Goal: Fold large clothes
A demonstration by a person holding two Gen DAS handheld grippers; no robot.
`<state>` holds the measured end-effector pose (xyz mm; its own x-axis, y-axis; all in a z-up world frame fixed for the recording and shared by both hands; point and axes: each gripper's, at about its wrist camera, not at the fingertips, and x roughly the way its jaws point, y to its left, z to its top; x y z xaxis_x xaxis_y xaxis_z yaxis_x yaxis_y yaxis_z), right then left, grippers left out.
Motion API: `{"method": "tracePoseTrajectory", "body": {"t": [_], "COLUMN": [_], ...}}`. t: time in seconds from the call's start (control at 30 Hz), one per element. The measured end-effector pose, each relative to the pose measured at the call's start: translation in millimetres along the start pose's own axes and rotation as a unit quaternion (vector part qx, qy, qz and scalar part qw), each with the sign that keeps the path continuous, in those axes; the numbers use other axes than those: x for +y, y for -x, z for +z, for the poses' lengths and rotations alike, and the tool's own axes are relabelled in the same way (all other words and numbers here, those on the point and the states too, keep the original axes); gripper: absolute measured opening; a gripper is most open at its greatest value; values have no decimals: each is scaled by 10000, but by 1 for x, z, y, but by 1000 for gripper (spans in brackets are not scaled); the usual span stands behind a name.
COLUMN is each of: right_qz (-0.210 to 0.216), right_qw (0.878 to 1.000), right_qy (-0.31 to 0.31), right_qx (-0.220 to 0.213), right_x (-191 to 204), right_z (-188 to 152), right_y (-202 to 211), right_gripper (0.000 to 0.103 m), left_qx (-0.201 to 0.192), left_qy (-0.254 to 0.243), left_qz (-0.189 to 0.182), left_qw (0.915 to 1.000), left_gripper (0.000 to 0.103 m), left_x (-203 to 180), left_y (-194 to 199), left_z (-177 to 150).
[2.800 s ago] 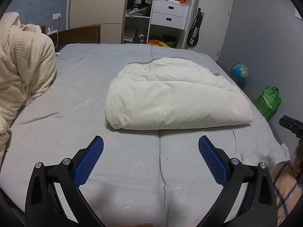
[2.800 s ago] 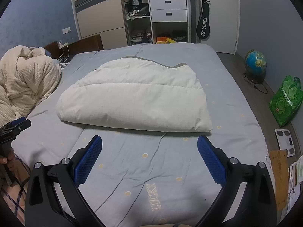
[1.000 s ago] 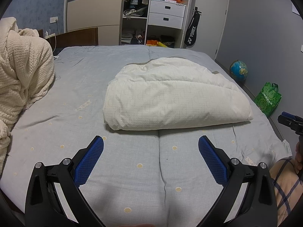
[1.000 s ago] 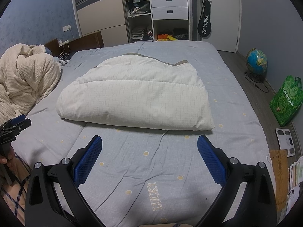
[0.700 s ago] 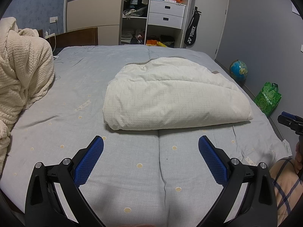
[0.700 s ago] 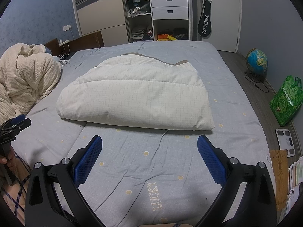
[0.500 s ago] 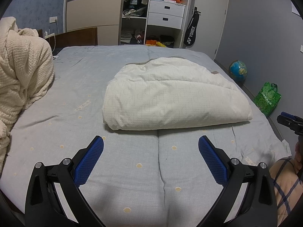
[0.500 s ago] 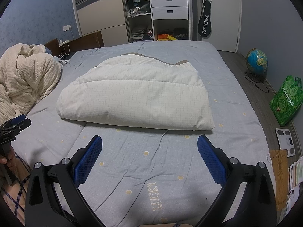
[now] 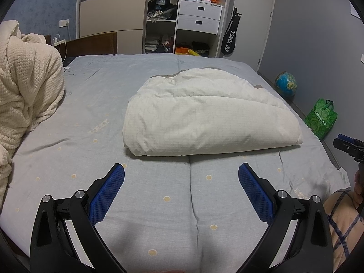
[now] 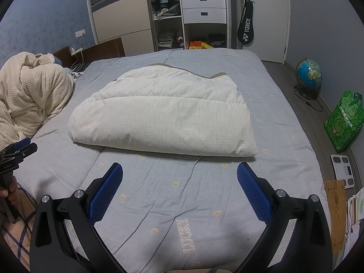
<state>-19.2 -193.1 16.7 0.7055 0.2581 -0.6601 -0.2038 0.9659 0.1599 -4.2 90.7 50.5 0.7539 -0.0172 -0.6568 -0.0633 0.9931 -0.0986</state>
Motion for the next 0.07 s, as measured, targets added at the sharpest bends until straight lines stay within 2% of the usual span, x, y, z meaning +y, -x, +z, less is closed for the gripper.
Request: {"method": "tracePoseTrajectory", "body": {"t": [0.07], "right_qz": [4], "right_qw": [10000], "right_qy": [3], "right_qx": [3], "right_x": [0], "right_z": [0], "right_y": [0], "right_gripper": [95], "left_qx": [-5], "left_qy": [10], "left_qz": [-9], "left_qw": [10000], "left_gripper": [97], "left_x": [0], "left_y": [0], "left_z": [0]}}
